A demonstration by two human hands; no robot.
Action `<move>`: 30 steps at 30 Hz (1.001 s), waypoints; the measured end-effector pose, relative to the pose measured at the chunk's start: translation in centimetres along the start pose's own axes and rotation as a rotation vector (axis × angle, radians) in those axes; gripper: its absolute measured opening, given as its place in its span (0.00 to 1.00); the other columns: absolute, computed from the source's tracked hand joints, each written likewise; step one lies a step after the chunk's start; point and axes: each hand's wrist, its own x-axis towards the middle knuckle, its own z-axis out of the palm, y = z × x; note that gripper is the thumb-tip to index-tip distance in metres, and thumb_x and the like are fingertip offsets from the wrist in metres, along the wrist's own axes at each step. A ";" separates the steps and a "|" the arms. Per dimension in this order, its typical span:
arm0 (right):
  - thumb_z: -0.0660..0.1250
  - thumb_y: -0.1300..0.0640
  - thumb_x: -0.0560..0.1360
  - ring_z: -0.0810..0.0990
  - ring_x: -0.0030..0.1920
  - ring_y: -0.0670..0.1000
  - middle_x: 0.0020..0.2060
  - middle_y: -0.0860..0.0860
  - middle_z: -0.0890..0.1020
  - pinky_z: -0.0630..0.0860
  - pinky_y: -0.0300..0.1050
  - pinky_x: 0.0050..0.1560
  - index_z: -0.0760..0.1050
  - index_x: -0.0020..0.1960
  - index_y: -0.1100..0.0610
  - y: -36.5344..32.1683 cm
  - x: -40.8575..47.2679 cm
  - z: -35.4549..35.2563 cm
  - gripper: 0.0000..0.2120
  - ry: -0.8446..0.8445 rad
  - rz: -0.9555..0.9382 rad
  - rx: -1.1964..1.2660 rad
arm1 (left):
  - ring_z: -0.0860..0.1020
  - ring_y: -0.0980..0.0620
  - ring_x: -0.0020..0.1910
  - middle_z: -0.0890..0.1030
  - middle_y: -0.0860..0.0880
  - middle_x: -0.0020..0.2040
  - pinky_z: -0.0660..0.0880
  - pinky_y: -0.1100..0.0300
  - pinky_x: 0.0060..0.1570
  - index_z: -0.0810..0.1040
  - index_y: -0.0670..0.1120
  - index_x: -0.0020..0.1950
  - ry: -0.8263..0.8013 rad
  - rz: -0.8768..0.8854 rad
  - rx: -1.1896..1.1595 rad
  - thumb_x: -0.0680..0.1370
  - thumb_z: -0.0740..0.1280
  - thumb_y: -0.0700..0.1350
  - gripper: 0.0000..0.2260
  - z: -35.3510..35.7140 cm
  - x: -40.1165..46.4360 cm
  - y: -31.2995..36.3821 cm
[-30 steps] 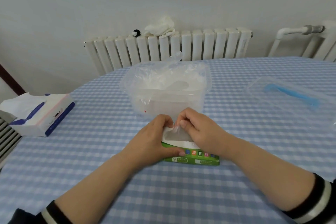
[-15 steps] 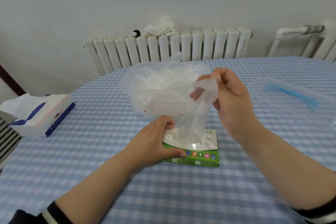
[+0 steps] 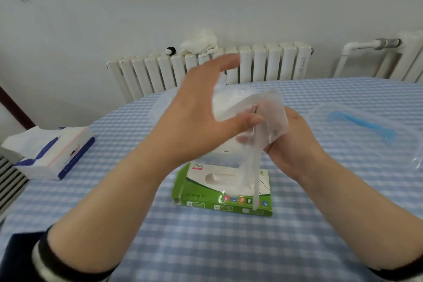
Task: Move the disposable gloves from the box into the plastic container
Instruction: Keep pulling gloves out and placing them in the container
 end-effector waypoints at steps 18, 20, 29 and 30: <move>0.42 0.29 0.76 0.80 0.26 0.49 0.44 0.56 0.86 0.69 0.35 0.20 0.81 0.50 0.60 -0.4 1.5 -2.0 0.41 0.004 0.354 0.334 | 0.75 0.57 0.29 0.78 0.52 0.37 0.70 0.65 0.25 0.74 0.46 0.54 0.140 -0.487 0.036 0.76 0.71 0.46 0.10 -1.6 11.5 -8.1; 0.44 0.31 0.78 0.79 0.26 0.48 0.39 0.55 0.85 0.65 0.35 0.20 0.79 0.48 0.59 -0.5 1.6 -2.4 0.37 0.125 0.260 0.272 | 0.76 0.53 0.34 0.76 0.50 0.39 0.74 0.60 0.34 0.72 0.46 0.55 0.123 -0.538 0.146 0.77 0.69 0.46 0.11 -1.3 10.6 -10.5; 0.51 0.45 0.83 0.76 0.25 0.47 0.30 0.53 0.82 0.62 0.36 0.22 0.75 0.44 0.59 -0.4 1.3 -1.7 0.23 0.211 0.090 0.006 | 0.74 0.45 0.40 0.73 0.48 0.39 0.68 0.55 0.37 0.66 0.44 0.63 -0.101 -0.468 0.733 0.81 0.62 0.51 0.16 0.4 7.1 -13.7; 0.51 0.46 0.83 0.76 0.25 0.47 0.31 0.53 0.82 0.62 0.36 0.22 0.75 0.44 0.59 -0.4 1.2 -1.6 0.22 0.186 0.094 -0.040 | 0.74 0.46 0.40 0.73 0.48 0.38 0.67 0.56 0.36 0.66 0.44 0.64 -0.109 -0.458 0.754 0.81 0.62 0.51 0.16 0.6 6.9 -13.8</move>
